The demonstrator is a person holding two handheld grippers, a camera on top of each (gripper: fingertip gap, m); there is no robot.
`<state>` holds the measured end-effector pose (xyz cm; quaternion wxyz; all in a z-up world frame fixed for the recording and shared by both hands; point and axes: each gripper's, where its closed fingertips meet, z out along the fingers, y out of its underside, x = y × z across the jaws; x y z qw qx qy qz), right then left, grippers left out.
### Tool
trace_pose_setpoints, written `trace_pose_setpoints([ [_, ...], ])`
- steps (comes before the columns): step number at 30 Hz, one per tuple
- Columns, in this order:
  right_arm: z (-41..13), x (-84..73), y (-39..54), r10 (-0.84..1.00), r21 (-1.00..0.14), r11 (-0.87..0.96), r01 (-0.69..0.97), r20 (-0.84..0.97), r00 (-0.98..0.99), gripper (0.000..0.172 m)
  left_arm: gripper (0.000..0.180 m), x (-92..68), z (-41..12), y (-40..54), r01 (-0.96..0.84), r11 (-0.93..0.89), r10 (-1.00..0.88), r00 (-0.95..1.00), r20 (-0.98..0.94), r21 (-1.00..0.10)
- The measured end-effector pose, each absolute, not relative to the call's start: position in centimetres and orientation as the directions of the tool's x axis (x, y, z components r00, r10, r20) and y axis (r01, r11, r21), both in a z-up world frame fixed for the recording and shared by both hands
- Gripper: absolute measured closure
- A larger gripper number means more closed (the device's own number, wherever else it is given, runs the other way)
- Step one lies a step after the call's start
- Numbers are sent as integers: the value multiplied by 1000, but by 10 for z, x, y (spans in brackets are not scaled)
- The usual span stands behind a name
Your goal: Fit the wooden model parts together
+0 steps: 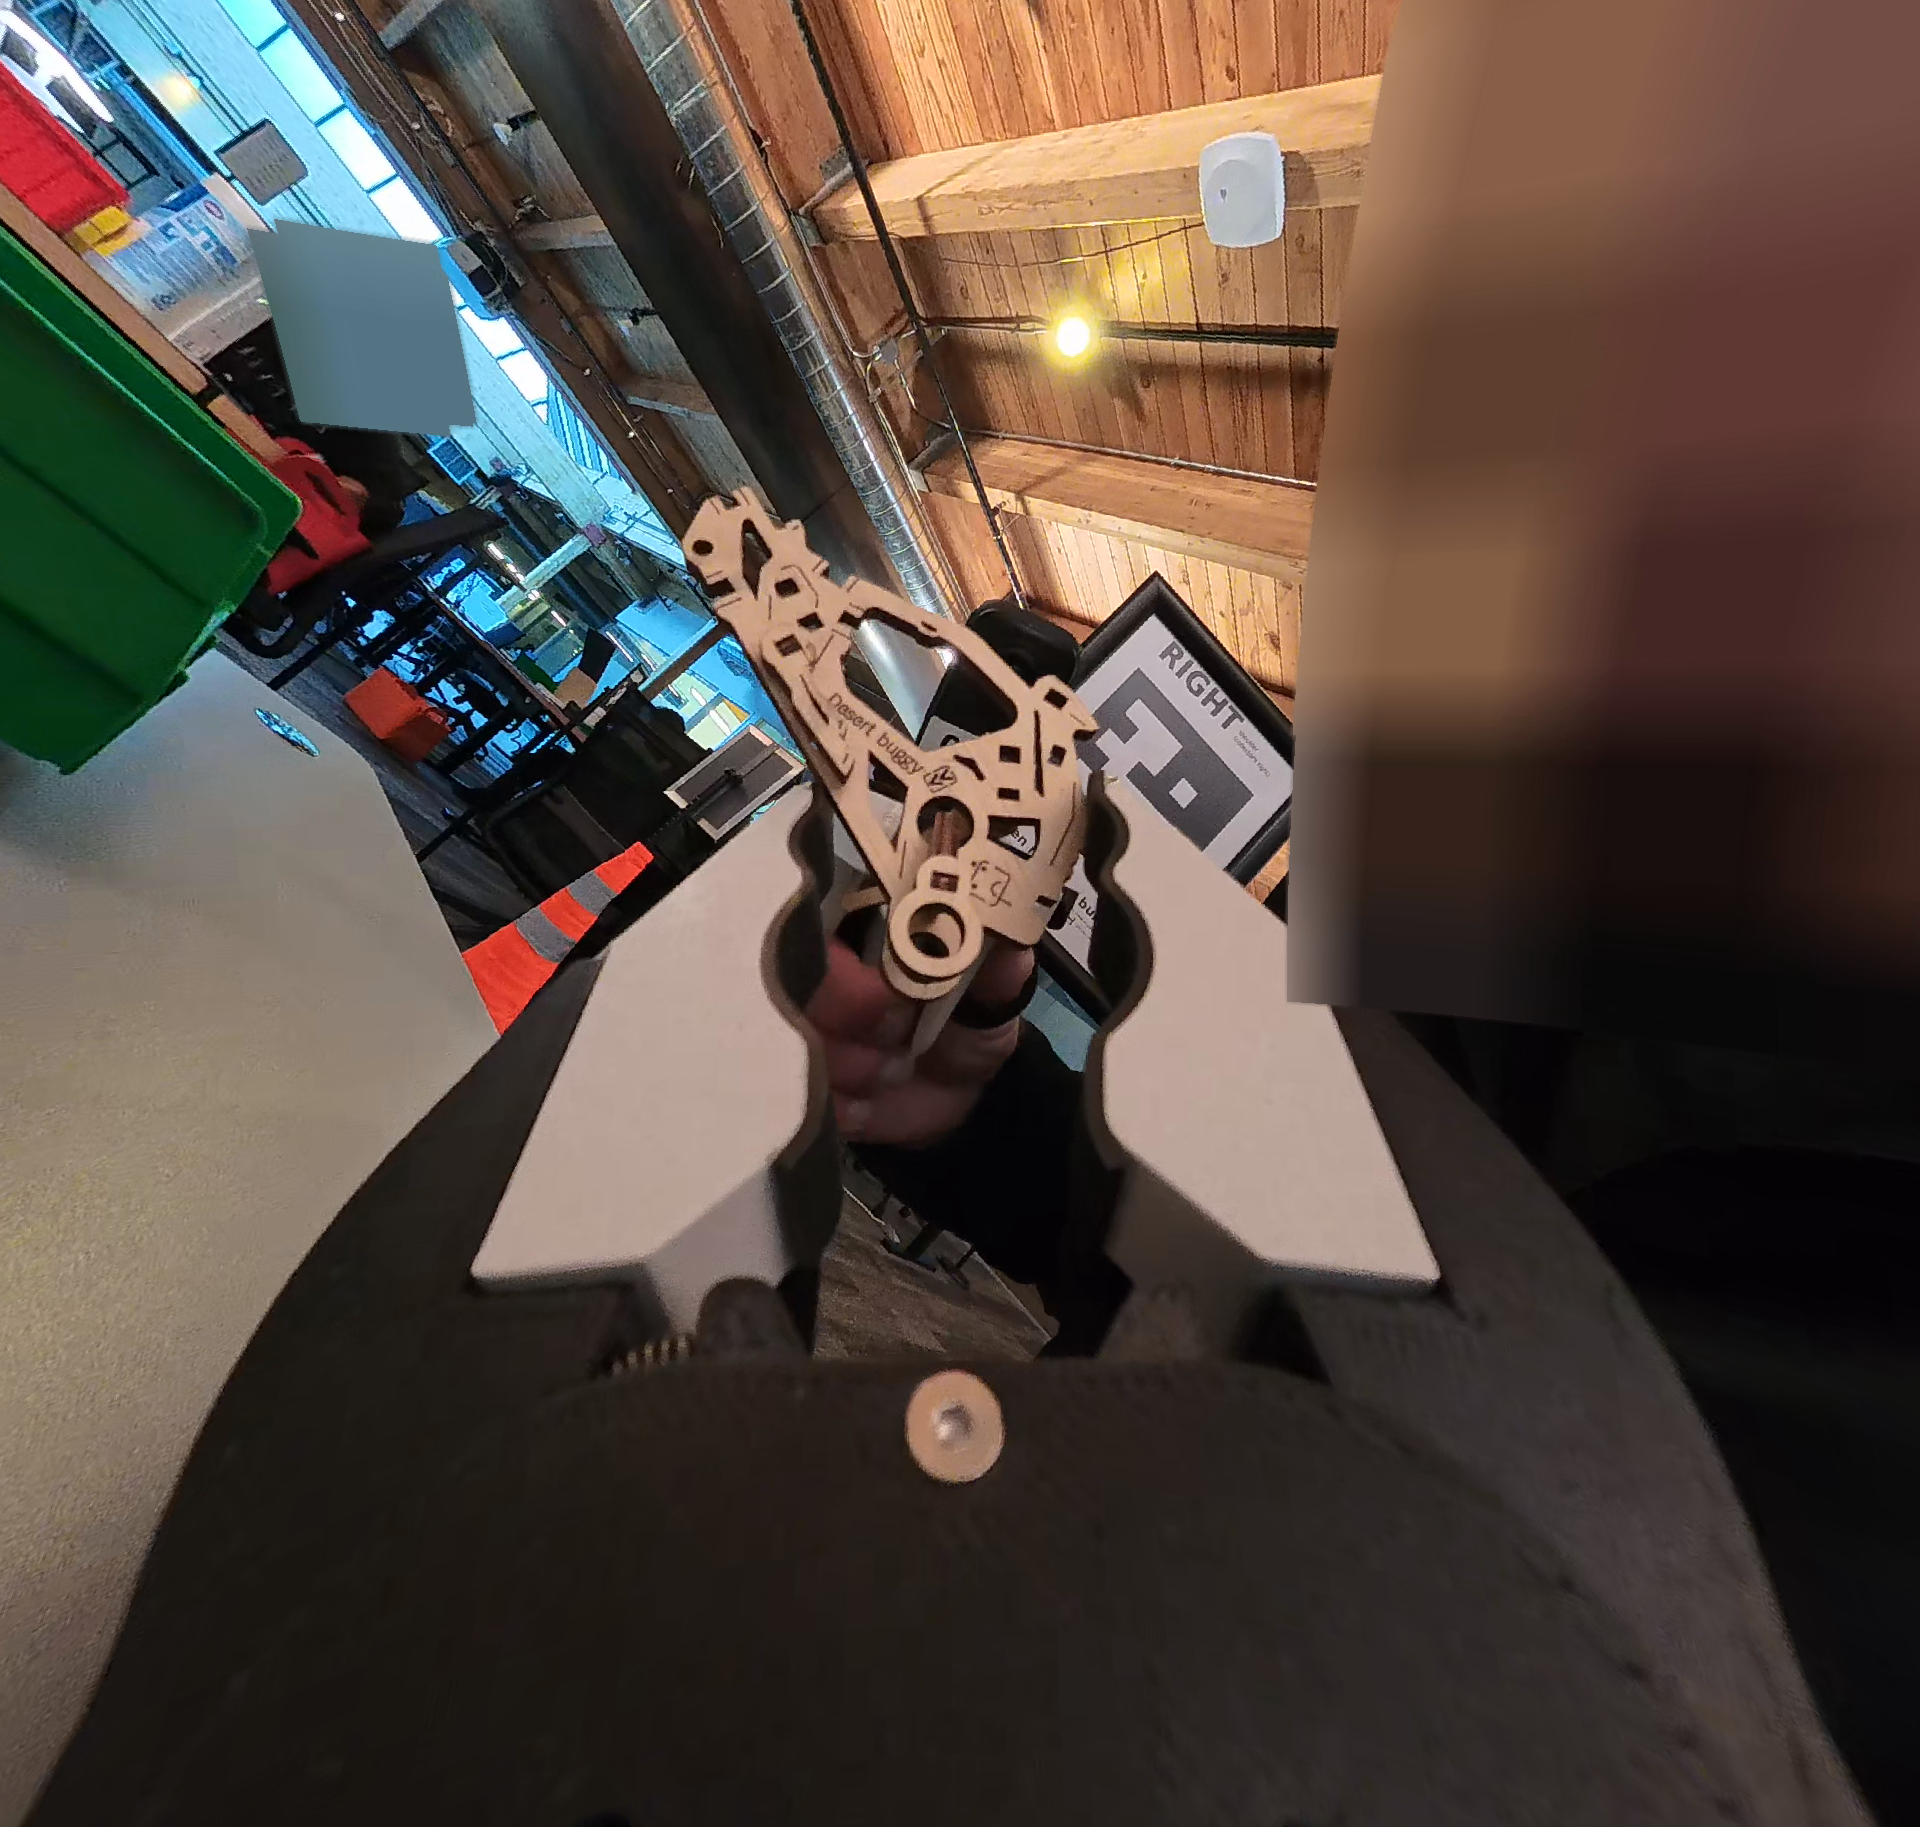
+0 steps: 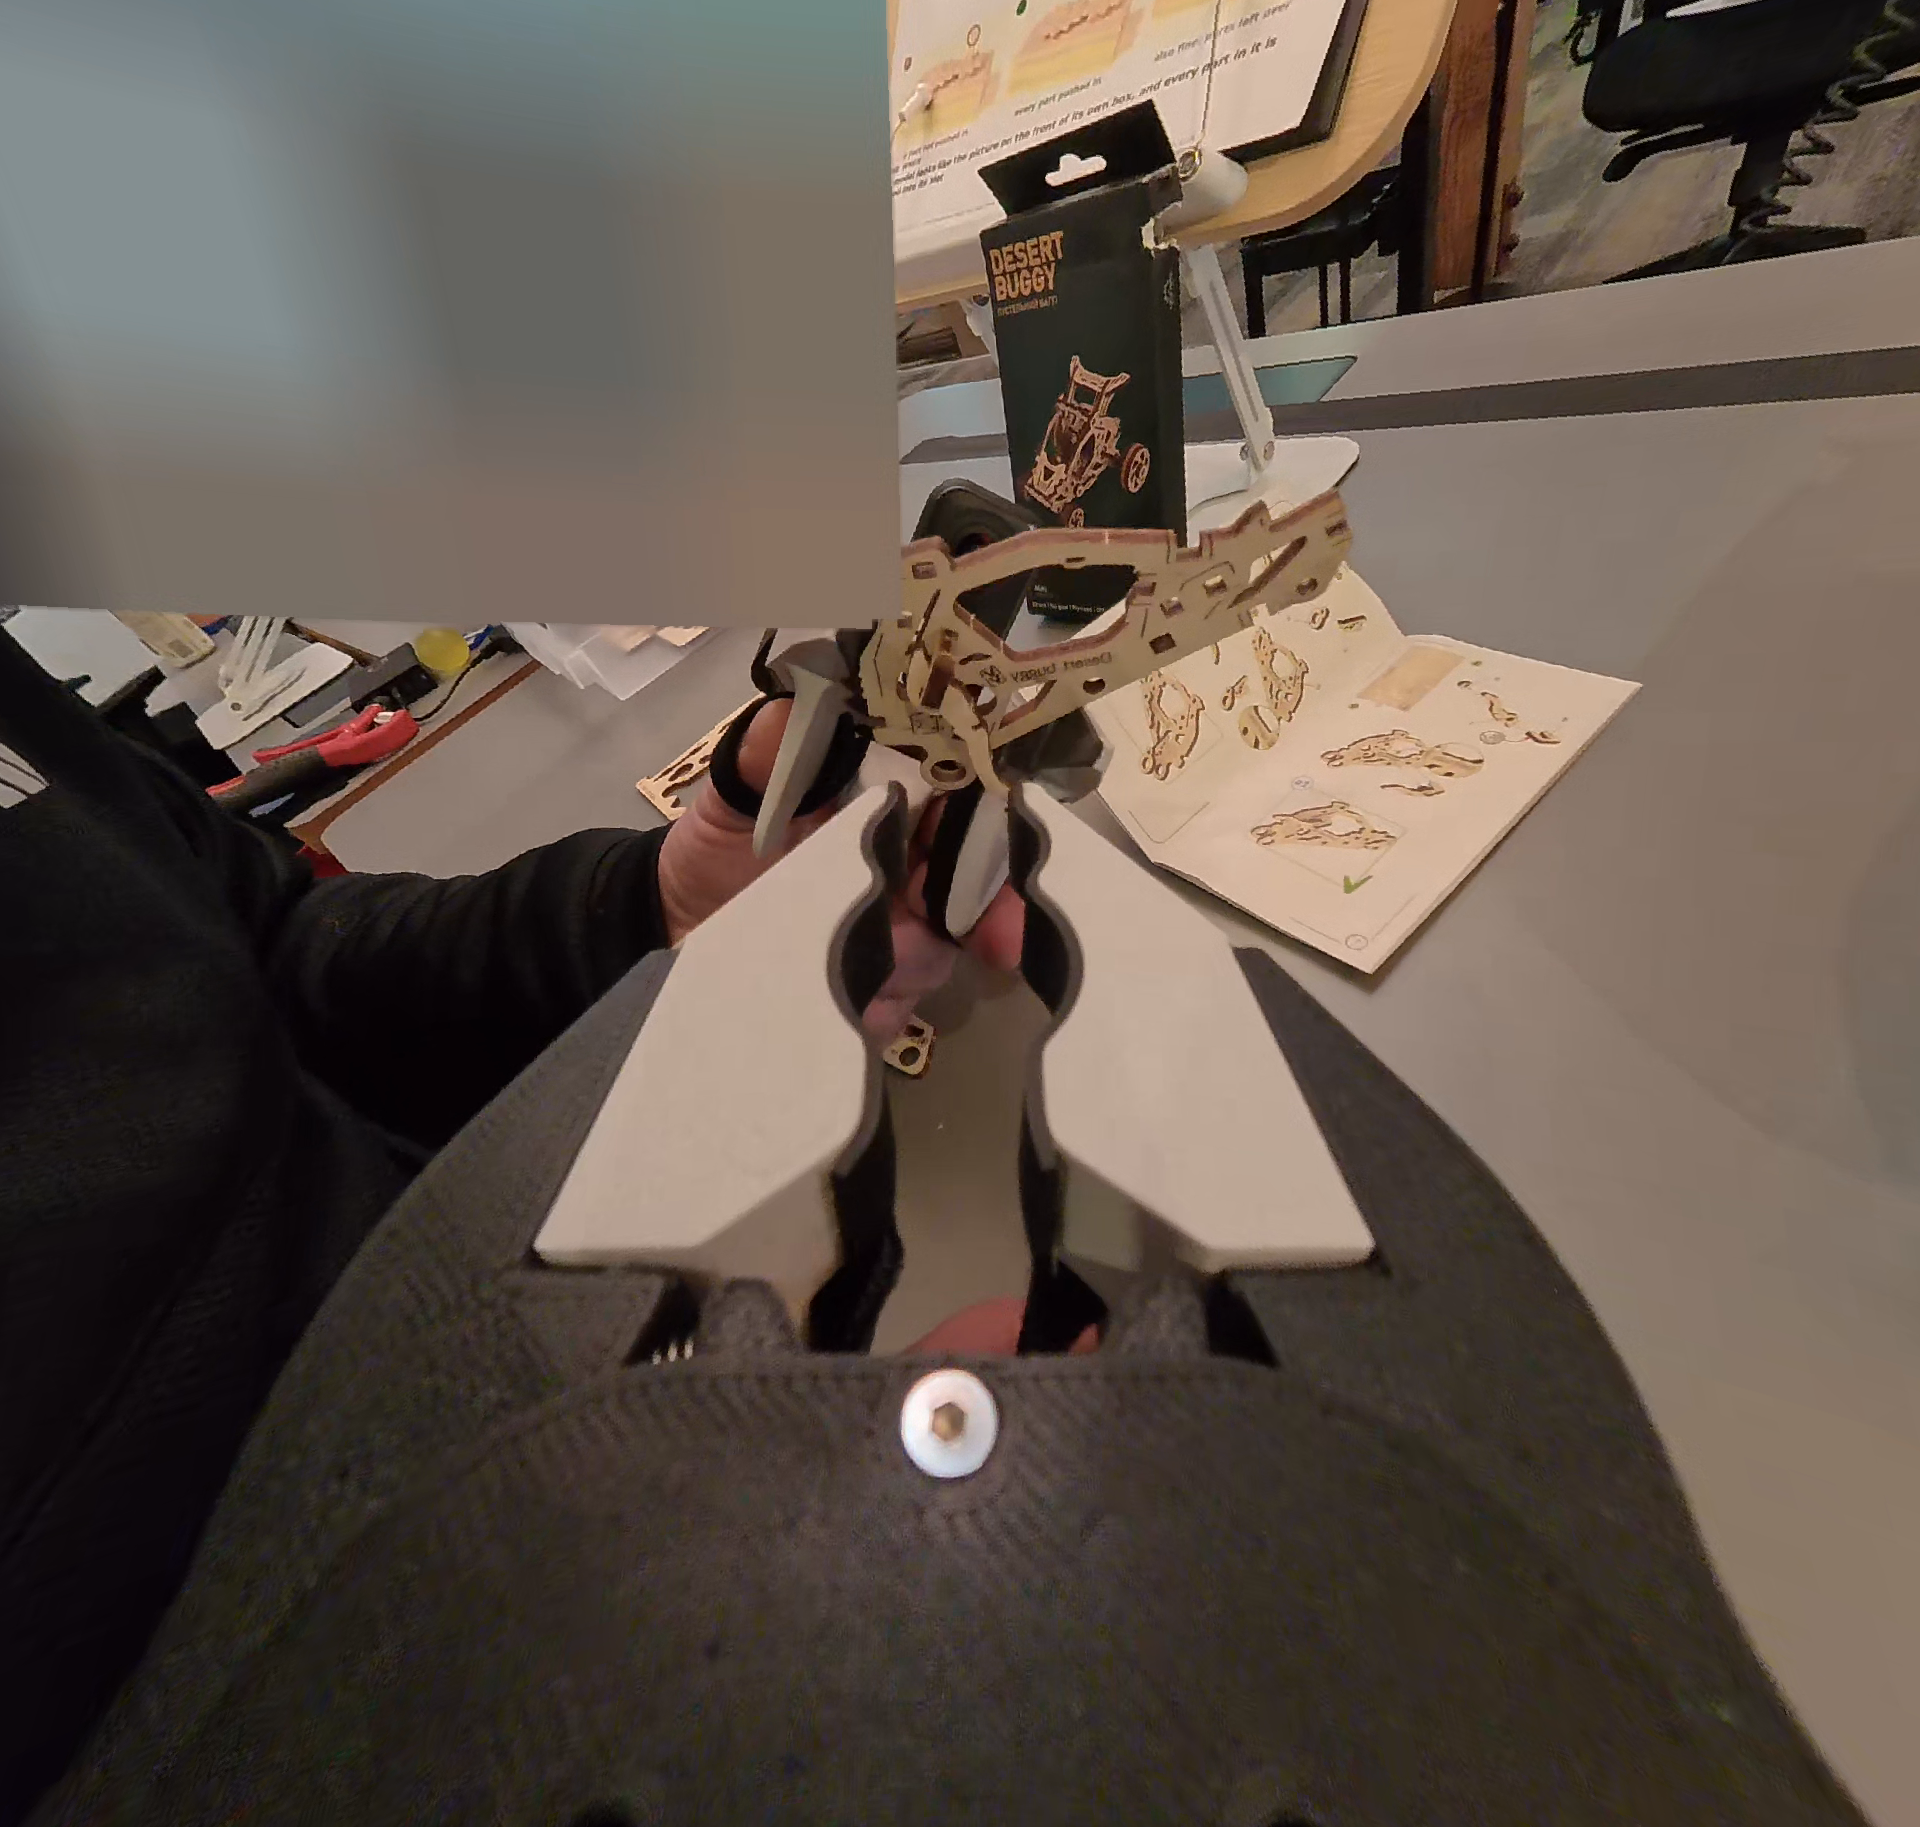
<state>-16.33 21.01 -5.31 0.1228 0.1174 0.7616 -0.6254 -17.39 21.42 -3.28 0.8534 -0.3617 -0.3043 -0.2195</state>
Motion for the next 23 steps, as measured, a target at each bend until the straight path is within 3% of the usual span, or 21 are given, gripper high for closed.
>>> trace_pose_setpoints([
  [17, -48, -166, 212, 35, -929, 158, 335, -334, -942, 154, 134, -179, -34, 209, 588, 675, -157, 705, 692, -445],
  [23, -46, -169, 213, 43, -925, 138, 354, -352, -935, 154, 134, -181, -30, 200, 585, 714, -200, 696, 689, -384],
])
